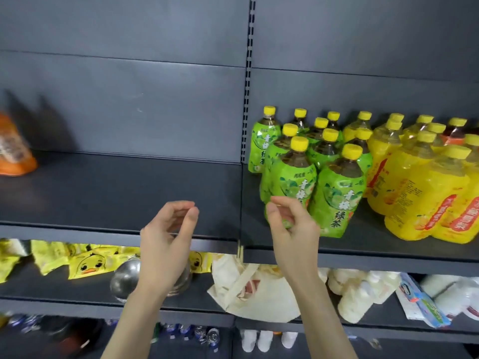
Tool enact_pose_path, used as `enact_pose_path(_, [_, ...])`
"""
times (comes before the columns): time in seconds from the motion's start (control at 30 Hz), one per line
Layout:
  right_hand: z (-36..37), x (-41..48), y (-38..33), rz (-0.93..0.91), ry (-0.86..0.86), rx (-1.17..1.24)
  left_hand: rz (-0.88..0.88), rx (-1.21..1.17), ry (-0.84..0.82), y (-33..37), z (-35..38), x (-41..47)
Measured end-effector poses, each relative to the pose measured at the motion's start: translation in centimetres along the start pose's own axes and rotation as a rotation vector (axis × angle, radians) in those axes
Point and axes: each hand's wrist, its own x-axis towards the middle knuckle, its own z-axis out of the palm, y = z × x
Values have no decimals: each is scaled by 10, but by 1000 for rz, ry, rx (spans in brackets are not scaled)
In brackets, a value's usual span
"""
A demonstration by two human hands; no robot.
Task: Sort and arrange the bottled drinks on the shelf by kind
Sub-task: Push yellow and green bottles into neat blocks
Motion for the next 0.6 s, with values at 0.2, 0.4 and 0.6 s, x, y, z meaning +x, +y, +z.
enact_pose_path(0.2, [121, -57, -37, 5, -83, 87, -42, 99, 32, -40, -123, 4])
enact_pose_path(0.4, [207, -86, -70, 10, -158, 109, -53, 126, 79, -61, -212, 29])
enact_pose_path(0.6, [273, -64, -98, -41, -158, 130, -1, 95, 107, -78, -256, 93])
